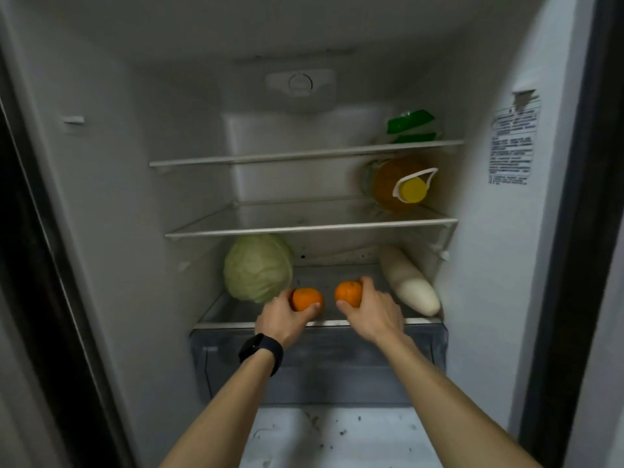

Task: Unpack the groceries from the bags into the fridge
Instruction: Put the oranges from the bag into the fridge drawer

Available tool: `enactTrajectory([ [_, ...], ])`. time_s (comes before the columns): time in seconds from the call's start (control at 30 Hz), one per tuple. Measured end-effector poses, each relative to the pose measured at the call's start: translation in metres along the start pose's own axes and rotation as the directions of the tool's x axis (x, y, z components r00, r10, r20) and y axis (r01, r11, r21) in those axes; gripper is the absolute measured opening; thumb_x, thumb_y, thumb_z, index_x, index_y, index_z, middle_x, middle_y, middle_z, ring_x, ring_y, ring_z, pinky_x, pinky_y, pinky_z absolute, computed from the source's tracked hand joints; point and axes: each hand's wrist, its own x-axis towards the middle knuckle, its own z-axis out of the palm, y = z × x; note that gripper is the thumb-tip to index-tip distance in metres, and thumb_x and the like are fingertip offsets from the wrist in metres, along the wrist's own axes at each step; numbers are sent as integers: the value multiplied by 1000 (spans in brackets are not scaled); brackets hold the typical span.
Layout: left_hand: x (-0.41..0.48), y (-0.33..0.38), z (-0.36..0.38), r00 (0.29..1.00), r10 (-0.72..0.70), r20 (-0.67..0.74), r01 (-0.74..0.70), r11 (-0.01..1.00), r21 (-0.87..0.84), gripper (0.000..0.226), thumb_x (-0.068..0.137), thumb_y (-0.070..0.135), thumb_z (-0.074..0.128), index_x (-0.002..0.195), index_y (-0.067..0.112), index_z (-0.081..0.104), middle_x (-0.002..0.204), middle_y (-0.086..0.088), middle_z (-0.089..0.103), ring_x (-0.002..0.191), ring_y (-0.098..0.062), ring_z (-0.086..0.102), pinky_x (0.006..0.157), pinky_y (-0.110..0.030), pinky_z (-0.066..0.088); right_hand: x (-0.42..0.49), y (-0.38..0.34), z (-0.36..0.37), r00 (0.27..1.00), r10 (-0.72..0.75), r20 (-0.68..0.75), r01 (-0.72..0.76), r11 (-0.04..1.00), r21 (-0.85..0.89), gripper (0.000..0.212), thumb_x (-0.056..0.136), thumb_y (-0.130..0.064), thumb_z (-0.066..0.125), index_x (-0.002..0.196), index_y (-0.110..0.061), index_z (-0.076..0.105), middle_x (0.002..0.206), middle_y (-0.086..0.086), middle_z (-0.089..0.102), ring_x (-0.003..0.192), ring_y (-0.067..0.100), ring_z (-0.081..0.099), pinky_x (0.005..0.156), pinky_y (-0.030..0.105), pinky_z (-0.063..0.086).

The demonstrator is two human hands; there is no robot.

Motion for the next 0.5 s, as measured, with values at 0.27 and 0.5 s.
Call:
enactTrajectory([
  [0.27,3,-13,-5,997,21,77,-18,999,-51,78,77,59,74,140,21,46,133,-5,60,118,-23,58,99,-42,49,-4,12,16,998,-58,1,58,996,-67,75,93,-61,48,154,-25,22,145,7,50,127,32,49,101,46,42],
  [0.5,-77,-26,-12,970,-27,-243,-88,888,-450,37,87,33,73,120,28,58,119,11,60,107,-4,56,90,-22,43,-88,20,23,901,147,-408,103,842,530,41,91,-28,70,129,-23,56,129,-1,59,117,16,54,96,31,46],
])
